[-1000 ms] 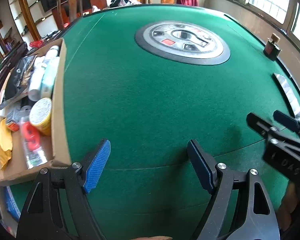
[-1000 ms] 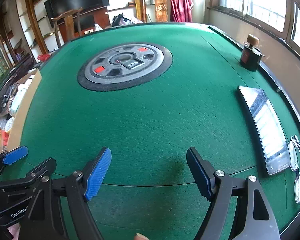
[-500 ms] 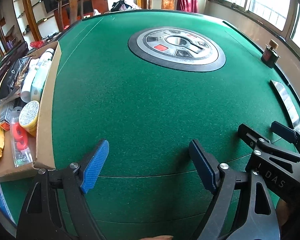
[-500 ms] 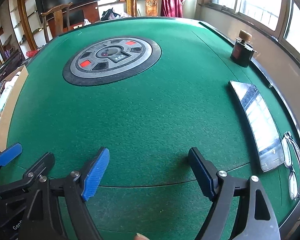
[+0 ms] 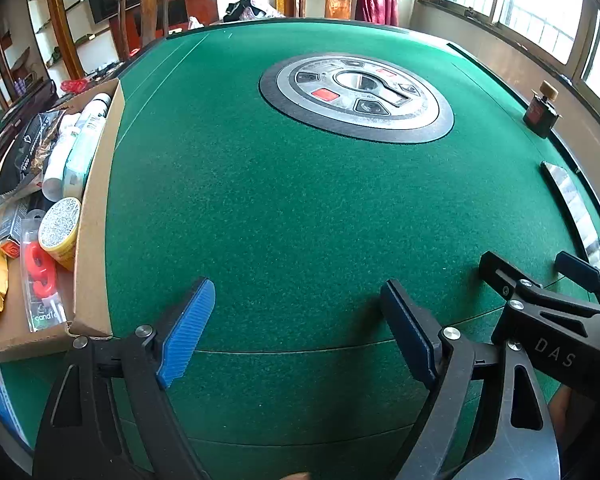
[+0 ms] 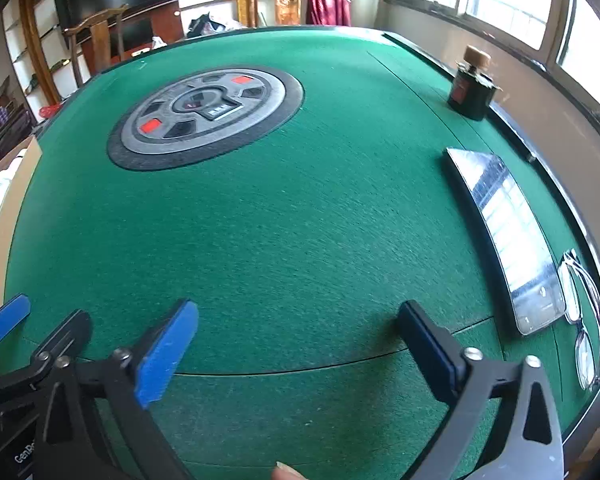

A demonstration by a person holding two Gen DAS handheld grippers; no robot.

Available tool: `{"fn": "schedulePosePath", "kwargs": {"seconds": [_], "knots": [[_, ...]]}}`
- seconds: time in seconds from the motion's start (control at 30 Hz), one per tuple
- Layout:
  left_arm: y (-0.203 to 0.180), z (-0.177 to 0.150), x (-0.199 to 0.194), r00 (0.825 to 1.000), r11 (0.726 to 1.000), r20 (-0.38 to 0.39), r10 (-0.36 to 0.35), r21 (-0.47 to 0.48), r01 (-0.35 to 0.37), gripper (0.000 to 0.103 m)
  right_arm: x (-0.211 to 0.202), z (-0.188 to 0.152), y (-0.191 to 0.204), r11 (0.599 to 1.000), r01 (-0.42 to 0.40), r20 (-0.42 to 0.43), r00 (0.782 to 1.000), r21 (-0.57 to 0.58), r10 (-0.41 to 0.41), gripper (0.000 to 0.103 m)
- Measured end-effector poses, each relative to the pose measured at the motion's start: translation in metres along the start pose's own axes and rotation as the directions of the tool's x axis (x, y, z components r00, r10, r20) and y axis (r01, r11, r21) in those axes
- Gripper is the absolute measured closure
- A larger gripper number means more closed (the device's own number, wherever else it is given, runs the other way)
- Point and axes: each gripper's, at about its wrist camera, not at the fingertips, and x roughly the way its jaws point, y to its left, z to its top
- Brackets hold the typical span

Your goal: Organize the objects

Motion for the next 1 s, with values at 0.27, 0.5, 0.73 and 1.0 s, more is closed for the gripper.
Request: {"fn": "schedulePosePath", "kwargs": {"seconds": [0.27,0.5,0.73,1.0], "knots": [[0.029,0.015,0.006,1.0,0.999,-0.028,0.013,-0.032,-0.014,0.0,-0.019,0.003,0.01,1.0,0.011,-0.014,1.0,0.02,-0.011,0.0],[0.076,0.025,-0.009,0.999,1.0,-0.033,0.001,-0.019,-0.002,0.0,-0.019,0.001,0.011,0.999,0.018,-0.018,1.0,0.03,-0.018,0.0],[0.122,0.011,-0.036,0.999,1.0,-0.037,-0.014,-0.001,0.014,0.0,-0.021,0.001,0.015,0.999,0.022,-0.021,1.0,0.035,-0.022,0.0],[0.161,-0.002,-0.053,0.999,1.0,-0.039,-0.026,0.014,0.027,0.0,-0.022,0.001,0.016,0.999,0.025,-0.022,0.999,0.037,-0.024,0.0]]}}
